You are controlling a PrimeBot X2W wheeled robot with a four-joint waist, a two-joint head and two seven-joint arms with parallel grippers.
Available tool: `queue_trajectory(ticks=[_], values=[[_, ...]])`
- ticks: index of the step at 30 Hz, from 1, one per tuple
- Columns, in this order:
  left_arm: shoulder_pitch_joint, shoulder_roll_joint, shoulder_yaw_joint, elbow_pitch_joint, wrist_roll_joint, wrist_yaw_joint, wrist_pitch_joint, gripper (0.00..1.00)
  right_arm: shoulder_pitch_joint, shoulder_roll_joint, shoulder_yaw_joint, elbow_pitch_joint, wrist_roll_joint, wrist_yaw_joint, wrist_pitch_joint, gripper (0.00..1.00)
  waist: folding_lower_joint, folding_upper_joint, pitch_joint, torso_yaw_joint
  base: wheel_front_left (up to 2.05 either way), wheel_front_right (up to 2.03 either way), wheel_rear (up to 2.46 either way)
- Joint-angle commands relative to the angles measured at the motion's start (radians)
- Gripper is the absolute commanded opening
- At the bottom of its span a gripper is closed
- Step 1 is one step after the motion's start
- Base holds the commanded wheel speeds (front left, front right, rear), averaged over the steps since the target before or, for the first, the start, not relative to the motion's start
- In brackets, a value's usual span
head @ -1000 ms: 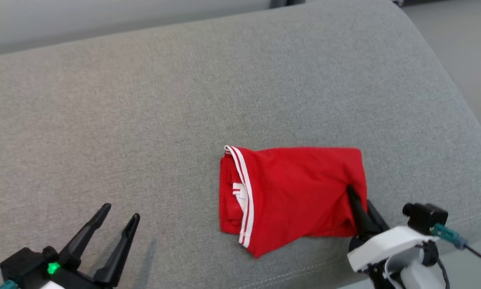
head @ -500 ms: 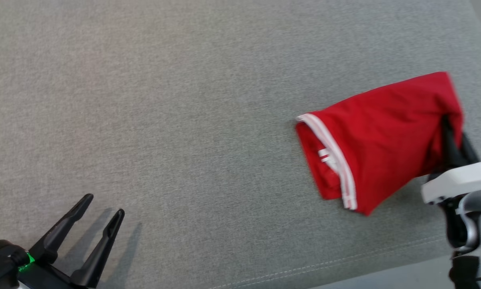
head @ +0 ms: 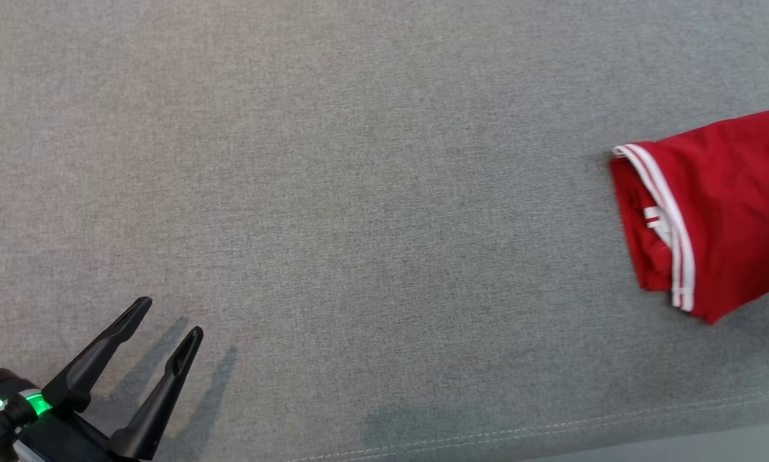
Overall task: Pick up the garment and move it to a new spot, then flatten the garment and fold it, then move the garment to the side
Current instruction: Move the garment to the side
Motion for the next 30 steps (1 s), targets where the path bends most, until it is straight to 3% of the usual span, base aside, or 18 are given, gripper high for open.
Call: queue_trajectory(ticks=[1, 2, 4, 5, 12, 20, 30], values=[[-0.027, 0.033, 0.045, -0.028, -0.005, 0.000, -0.006, 1.00, -0.025, -0.016, -0.008, -0.049, -0.019, 0.000, 0.010, 0.00, 0.0000, -0.0001, 0.011, 0.011, 0.00, 0.00, 0.00], [-0.026, 0.035, 0.046, -0.028, -0.005, 0.000, -0.006, 1.00, -0.031, -0.016, -0.020, -0.054, -0.024, 0.000, 0.015, 0.00, 0.0000, -0.0001, 0.015, 0.015, 0.00, 0.00, 0.00], [-0.027, 0.038, 0.045, -0.026, -0.006, 0.000, -0.006, 1.00, -0.038, -0.016, -0.045, -0.053, -0.025, 0.000, 0.030, 0.29, 0.0000, -0.0001, 0.021, 0.021, 0.00, 0.00, 0.00], [-0.029, 0.038, 0.043, -0.024, -0.007, 0.000, -0.006, 1.00, -0.037, -0.016, -0.045, -0.053, -0.032, 0.000, 0.034, 1.00, 0.0000, -0.0001, 0.023, 0.024, 0.00, 0.00, 0.00], [-0.051, 0.018, 0.019, 0.002, -0.016, 0.000, -0.006, 1.00, -0.006, -0.016, -0.039, -0.081, -0.055, 0.000, -0.010, 1.00, 0.0000, -0.0001, -0.010, 0.040, 0.00, 0.00, 0.00], [-0.087, -0.048, -0.007, 0.076, -0.013, 0.000, -0.006, 1.00, 0.061, -0.016, 0.049, -0.176, -0.037, 0.000, -0.035, 1.00, 0.0000, -0.0001, -0.105, 0.056, 0.00, 0.00, 0.00], [-0.106, -0.133, -0.006, 0.198, -0.001, 0.000, -0.006, 1.00, 0.155, -0.016, 0.193, -0.185, -0.019, 0.000, -0.097, 1.00, 0.0000, -0.0001, -0.206, 0.085, 0.00, 0.00, 0.00]])
